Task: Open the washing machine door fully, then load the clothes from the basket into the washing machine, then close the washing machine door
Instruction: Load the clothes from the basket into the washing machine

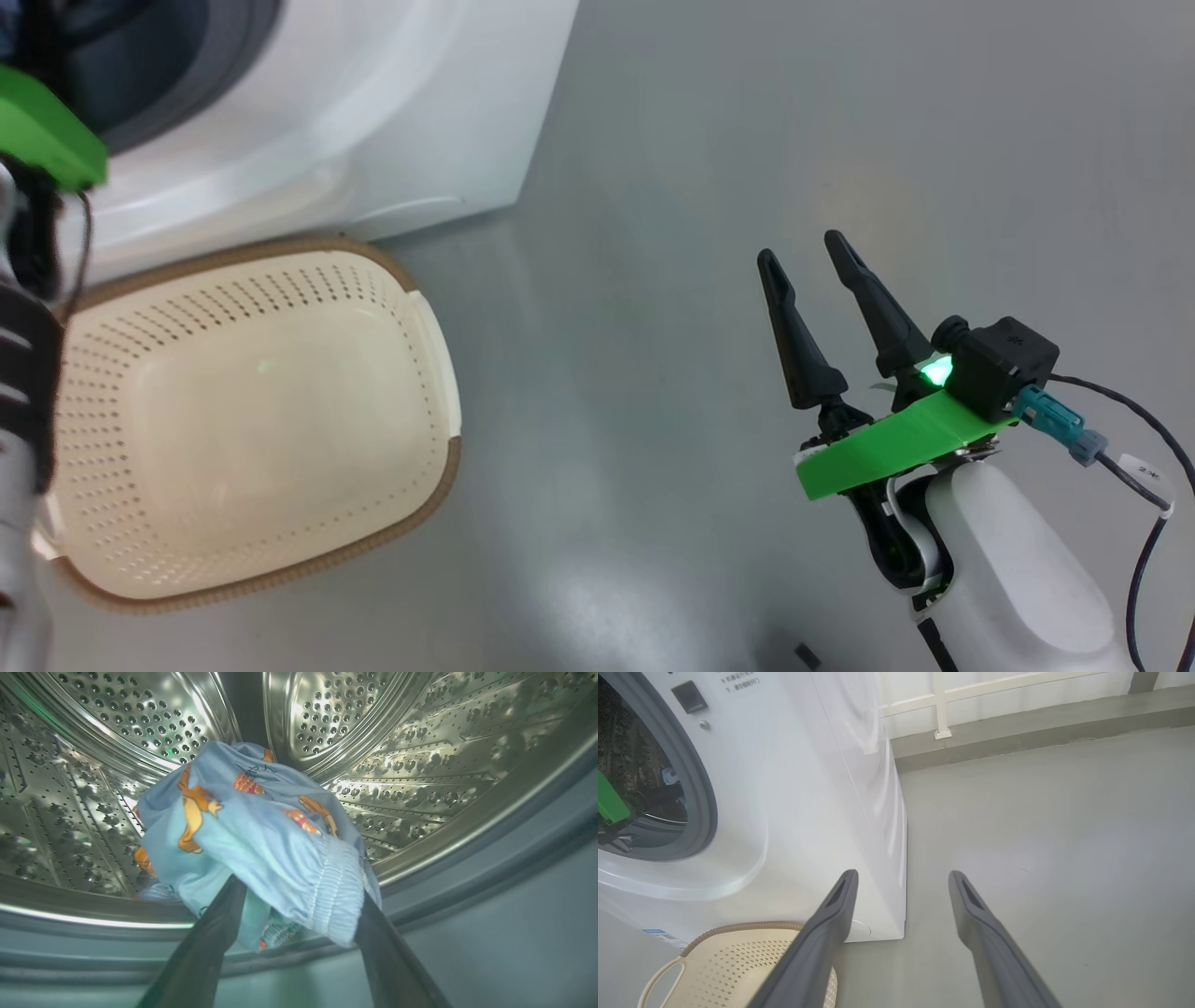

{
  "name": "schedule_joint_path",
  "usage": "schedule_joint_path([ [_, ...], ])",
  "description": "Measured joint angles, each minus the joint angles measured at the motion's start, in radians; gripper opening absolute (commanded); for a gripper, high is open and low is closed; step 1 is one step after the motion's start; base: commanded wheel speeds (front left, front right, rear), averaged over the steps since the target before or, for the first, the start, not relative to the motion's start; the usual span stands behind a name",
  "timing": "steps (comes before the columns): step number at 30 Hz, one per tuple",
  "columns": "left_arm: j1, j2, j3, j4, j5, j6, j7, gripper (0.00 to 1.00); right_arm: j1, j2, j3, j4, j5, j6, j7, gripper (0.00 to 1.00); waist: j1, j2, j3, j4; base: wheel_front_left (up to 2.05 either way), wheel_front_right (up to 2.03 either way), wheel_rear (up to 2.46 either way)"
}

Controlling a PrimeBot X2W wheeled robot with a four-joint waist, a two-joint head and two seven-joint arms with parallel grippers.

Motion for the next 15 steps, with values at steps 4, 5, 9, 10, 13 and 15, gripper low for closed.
schedule_joint_path([
  [4,0.088,-0.016,-0.016,-0.034,-0.029,-0.002,-0.039,1.0,0.0,-0.007,0.006,0.025,0.003,0.0,0.0,1.0,0.0,0.0,-0.047,0.015,0.0,0.0,0.0],
  [5,0.111,-0.02,-0.019,-0.043,-0.04,-0.002,-0.045,1.0,0.001,-0.008,0.01,0.031,0.008,0.0,0.0,1.0,0.0,0.0,-0.06,0.019,0.0,0.0,0.0],
  [9,0.203,-0.023,-0.021,-0.083,-0.069,-0.002,-0.056,1.0,0.004,-0.016,0.035,0.057,0.021,0.0,0.0,1.0,0.0,0.0,-0.114,0.033,0.0,0.0,0.0],
  [10,0.227,-0.024,-0.021,-0.095,-0.078,-0.002,-0.057,1.0,0.005,-0.017,0.038,0.064,0.021,0.0,0.0,1.0,0.0,0.0,-0.129,0.036,0.0,0.0,0.0],
  [13,0.301,-0.032,-0.021,-0.134,-0.098,-0.002,-0.06,1.0,0.007,-0.028,0.043,0.078,0.029,0.0,0.0,1.0,0.0,0.0,-0.172,0.046,0.0,0.0,0.0],
  [15,0.351,-0.037,-0.016,-0.174,-0.098,-0.002,-0.062,1.0,0.01,-0.04,0.046,0.085,0.034,0.0,0.0,1.0,0.0,0.0,-0.201,0.052,0.0,0.0,0.0],
])
